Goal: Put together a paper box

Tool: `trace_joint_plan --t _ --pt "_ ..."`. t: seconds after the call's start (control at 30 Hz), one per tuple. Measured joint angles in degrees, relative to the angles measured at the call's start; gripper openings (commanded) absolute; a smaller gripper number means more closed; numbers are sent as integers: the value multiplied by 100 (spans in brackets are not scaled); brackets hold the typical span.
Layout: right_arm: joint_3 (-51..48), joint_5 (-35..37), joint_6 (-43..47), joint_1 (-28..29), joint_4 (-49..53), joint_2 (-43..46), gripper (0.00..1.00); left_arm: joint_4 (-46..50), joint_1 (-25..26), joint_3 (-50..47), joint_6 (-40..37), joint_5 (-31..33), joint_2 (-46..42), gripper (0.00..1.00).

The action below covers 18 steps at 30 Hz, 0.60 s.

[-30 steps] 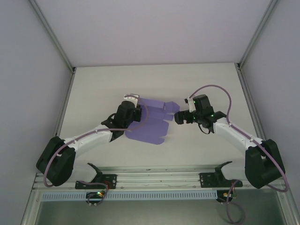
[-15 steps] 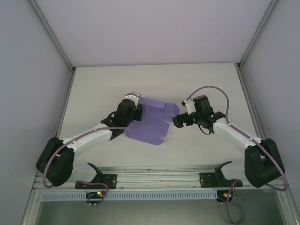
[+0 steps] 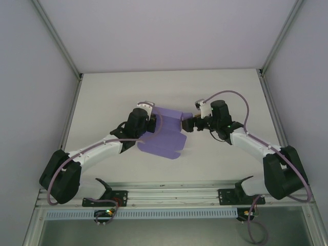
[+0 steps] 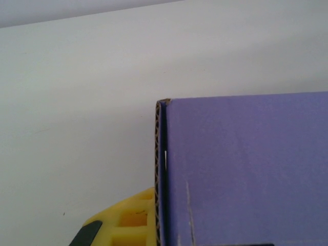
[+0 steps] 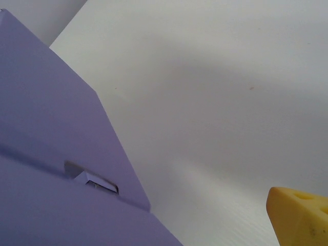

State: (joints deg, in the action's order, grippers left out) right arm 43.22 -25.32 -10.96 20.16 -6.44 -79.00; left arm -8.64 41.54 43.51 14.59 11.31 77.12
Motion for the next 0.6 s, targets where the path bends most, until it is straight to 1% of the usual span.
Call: trace_joint_plan --t 0.1,0.2,0.37,0.47,0.6 --pt "111 144 -39 254 -195 -229 100 2 0 0 2 0 0 0" --pt "114 498 -92 459 -330 -282 100 9 0 0 22 31 -2 0" --pt "114 931 -122 518 -321 -219 100 11 0 0 68 118 -13 0" --pt "103 1001 -90 518 -11 138 100 13 -2 0 94 179 -37 0" --pt "22 973 85 518 638 981 100 17 -85 0 131 221 -101 0"
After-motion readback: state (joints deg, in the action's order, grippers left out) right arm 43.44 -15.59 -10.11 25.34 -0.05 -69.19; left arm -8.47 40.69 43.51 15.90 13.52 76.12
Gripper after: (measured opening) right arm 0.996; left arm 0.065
